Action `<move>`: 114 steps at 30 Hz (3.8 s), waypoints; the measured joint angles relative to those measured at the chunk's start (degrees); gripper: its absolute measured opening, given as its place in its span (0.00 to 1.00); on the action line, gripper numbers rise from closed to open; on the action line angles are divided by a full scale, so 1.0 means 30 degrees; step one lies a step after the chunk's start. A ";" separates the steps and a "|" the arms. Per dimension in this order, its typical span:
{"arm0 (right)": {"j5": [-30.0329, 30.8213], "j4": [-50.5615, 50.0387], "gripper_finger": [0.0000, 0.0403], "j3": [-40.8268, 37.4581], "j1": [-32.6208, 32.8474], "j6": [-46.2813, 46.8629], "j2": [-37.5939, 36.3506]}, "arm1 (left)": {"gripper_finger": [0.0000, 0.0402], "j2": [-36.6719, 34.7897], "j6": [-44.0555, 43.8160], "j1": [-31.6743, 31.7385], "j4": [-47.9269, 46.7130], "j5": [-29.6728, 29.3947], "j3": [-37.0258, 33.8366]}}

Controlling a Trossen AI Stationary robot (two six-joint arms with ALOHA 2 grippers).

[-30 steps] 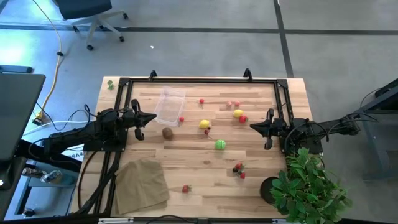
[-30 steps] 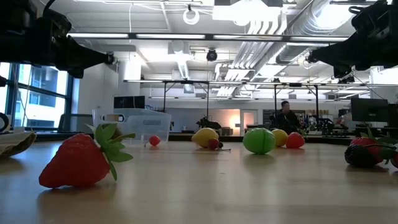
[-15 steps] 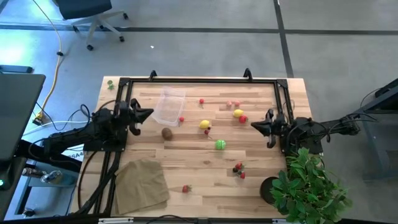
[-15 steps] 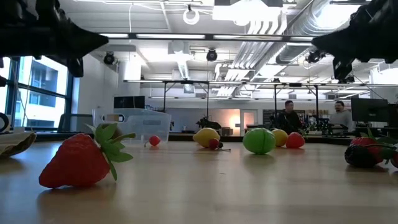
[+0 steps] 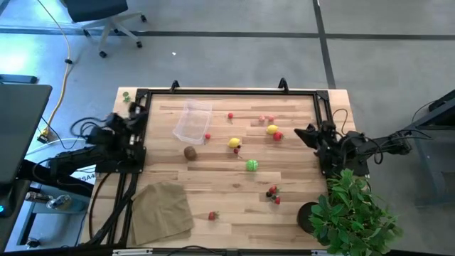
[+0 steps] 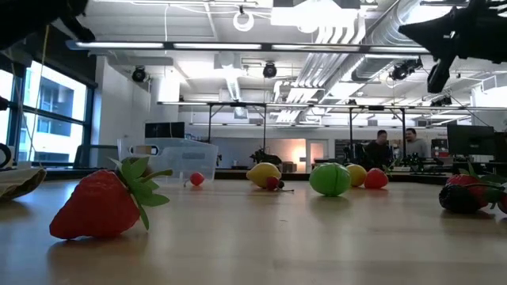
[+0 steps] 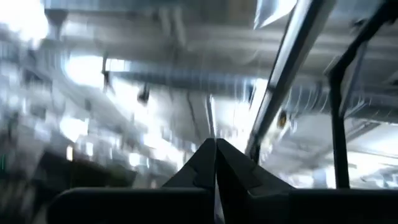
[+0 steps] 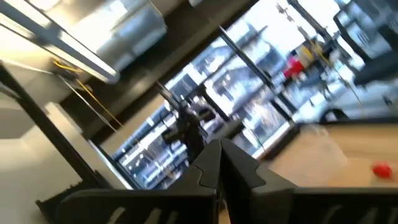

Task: Pick and placing Produce into tupperware
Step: Move the transparent bin to the center of the table

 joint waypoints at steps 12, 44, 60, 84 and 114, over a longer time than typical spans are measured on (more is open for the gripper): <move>0.0994 0.1542 0.00 0.0000 0.0000 -0.1344 -0.0007 | 0.00 0.6022 0.3988 0.0015 -1.2272 -0.0567 0.8062; 0.0900 0.0061 0.00 0.0000 0.0007 -0.0406 0.0000 | 0.00 3.1552 0.6621 0.5901 -3.3379 0.0412 2.4386; 0.0921 -0.1333 0.00 0.0000 0.0007 0.0201 -0.0007 | 0.00 3.4559 0.6679 0.5688 -3.2964 0.2456 2.4383; 0.0883 -0.1940 0.00 0.0000 0.0007 0.0179 -0.0007 | 0.00 3.5088 0.6533 0.1753 -3.2513 0.4177 2.4369; 0.0035 -0.1969 0.00 0.0000 0.0007 0.0179 -0.0007 | 0.00 3.5066 -0.0764 -0.5521 -2.8094 0.7286 2.4369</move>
